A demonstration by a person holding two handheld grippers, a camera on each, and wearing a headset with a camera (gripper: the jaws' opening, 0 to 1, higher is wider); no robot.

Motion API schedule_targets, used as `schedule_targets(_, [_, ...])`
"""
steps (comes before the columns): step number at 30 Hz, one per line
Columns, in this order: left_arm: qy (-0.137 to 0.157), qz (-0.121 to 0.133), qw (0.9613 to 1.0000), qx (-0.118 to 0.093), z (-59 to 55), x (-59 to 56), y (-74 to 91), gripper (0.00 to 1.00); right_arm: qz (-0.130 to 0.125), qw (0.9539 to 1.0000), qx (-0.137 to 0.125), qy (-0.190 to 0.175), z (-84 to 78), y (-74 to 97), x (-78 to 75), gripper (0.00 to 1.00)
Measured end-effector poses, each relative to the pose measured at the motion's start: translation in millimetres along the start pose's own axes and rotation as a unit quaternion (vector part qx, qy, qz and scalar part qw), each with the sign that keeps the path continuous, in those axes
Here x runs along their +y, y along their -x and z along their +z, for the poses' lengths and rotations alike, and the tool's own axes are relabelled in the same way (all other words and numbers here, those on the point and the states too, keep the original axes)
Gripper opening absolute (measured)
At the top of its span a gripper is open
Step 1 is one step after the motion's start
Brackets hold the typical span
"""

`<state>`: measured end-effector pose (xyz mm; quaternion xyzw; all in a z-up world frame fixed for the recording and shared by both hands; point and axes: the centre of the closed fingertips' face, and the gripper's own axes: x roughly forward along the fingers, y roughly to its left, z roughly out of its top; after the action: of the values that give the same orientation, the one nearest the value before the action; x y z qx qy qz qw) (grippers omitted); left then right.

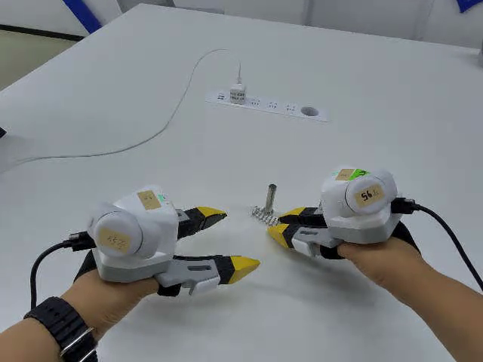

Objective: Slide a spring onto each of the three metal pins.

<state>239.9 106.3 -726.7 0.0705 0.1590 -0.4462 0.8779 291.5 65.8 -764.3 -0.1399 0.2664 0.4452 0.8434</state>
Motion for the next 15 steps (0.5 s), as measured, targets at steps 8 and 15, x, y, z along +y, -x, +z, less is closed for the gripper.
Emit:
schedule_targets(8, [0.001,0.003,1.0000,-0.001,-0.2,1.9,1.6,0.54,-0.001,1.0000,-0.002,0.000,1.1,-1.0,-1.2,0.13])
schedule_targets(15, [-0.001,0.001,1.0000,-0.001,0.5,1.2,0.7,0.53,-0.002,1.0000,0.002,0.001,0.6,2.1,-0.3,0.12])
